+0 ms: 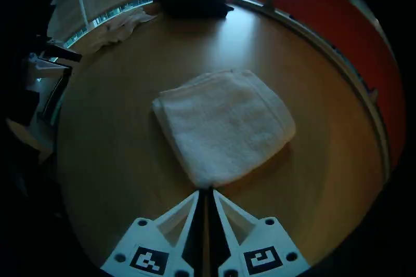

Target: Fold towel

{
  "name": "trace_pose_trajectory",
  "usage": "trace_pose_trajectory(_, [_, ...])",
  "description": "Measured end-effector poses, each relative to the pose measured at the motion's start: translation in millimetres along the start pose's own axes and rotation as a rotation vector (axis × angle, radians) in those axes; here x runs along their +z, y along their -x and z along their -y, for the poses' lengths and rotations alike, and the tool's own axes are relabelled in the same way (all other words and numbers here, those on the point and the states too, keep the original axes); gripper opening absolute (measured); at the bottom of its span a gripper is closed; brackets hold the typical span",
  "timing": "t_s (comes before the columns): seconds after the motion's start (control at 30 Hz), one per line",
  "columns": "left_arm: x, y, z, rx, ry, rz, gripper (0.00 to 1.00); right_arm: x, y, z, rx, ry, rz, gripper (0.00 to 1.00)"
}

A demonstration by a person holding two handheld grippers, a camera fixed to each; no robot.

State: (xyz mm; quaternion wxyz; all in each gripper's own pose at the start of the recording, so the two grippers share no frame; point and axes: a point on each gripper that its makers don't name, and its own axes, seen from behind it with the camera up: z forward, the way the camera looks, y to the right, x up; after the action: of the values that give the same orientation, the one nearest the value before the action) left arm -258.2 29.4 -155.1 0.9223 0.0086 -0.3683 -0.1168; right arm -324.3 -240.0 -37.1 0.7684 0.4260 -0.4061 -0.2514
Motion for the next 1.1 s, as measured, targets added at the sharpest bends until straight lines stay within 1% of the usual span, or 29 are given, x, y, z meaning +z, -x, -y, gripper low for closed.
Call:
trace_pose_trajectory(0.2, [1.2, 0.5, -2.2, 0.003, 0.008, 0.001, 1.0, -5.2, -5.6, -0.8, 0.0, 0.007, -0.021, 0.03])
trace_pose_trajectory(0.37, [2.0, -0.3, -3.7, 0.007, 0.016, 0.001, 1.0, -12.8, -20.0, -4.5, -0.003, 0.023, -0.061, 0.03])
trace_pose_trajectory(0.67, [0.9, -8.8, -7.2, 0.024, 0.03, -0.013, 1.0, -39.0, -58.1, -21.8, -0.008, 0.072, -0.141, 0.03])
trace_pose_trajectory(0.9, [0.5, -16.3, -12.5, 0.04, 0.048, -0.022, 1.0, -63.4, -97.2, -39.6, 0.001, 0.103, -0.212, 0.03])
trace_pose_trajectory(1.1, [-0.5, -23.3, -15.4, 0.055, 0.059, -0.031, 1.0, -82.7, -128.8, -47.5, 0.0, 0.119, -0.273, 0.03])
